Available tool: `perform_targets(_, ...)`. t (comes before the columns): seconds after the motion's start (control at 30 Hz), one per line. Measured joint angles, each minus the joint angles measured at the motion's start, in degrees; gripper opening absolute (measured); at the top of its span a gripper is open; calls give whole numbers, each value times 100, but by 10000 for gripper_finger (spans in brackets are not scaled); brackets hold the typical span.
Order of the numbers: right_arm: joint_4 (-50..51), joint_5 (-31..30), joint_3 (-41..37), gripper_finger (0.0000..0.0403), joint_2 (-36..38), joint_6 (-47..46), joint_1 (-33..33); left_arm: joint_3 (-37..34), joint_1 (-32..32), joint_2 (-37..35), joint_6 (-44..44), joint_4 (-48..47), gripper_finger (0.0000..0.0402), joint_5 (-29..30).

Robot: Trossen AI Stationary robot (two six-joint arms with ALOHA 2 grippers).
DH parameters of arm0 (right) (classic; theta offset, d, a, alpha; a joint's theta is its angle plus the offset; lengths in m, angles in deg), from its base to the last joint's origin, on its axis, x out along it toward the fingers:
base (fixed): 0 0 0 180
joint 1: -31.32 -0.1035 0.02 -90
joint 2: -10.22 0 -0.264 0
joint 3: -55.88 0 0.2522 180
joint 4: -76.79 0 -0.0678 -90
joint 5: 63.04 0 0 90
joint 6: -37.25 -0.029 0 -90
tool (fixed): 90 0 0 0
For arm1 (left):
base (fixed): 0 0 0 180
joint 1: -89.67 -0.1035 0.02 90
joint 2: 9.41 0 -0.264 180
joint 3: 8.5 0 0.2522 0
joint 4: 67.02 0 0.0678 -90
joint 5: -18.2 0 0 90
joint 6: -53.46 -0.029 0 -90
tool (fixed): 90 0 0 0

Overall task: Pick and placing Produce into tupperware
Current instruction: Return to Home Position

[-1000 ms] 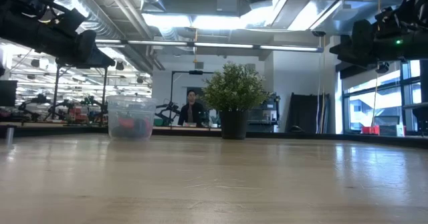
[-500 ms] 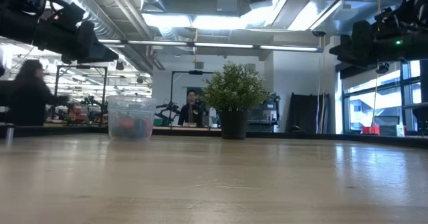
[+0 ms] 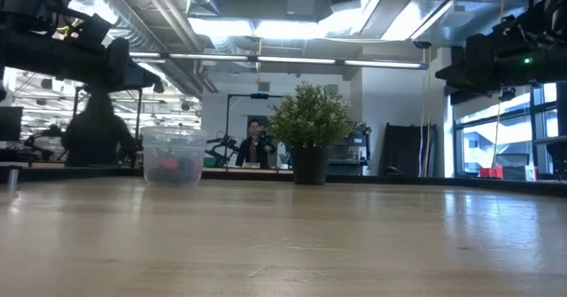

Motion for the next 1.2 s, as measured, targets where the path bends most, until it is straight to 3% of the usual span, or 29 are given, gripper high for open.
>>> perform_targets(0.73,337,1,2,229,-211,291,-1,2,0,10,44,-281,145,129)
perform_targets(0.93,195,4,2,229,-200,0,-1,2,0,10,42,-281,145,129)
perform_targets(1.2,77,0,2,229,-200,502,-1,2,0,10,44,-279,145,129)
